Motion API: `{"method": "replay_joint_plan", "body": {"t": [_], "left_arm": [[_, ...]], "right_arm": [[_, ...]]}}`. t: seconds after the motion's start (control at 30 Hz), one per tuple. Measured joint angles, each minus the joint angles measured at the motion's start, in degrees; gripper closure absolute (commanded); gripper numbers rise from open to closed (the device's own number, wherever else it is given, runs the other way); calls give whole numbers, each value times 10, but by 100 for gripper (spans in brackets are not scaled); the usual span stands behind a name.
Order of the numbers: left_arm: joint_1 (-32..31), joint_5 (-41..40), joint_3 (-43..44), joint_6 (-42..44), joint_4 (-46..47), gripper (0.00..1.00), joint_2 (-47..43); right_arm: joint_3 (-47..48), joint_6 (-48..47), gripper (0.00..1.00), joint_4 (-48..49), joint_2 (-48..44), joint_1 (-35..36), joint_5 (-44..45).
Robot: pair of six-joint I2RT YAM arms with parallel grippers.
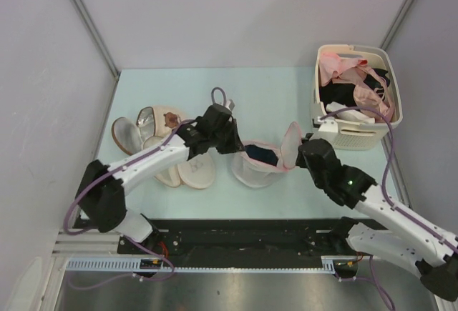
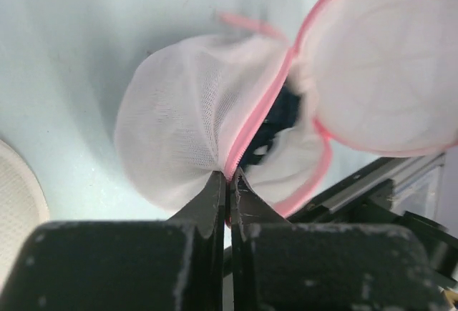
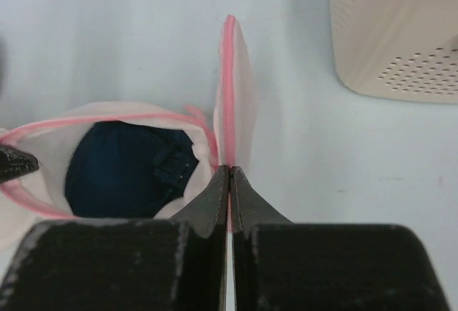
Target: Unzip the laundry bag and remove the bra
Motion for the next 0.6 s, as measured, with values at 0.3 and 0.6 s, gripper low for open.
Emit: {"method": "replay_joint_plan", "body": {"t": [0.3, 0.6], "left_arm": [[0, 15, 12, 36, 14, 100, -103], [0, 87, -106, 35, 38, 100, -80]], "right_arm": [[-37, 96, 77, -57, -125, 7, -33], [-74, 175, 41, -162, -157, 86, -1]]}}
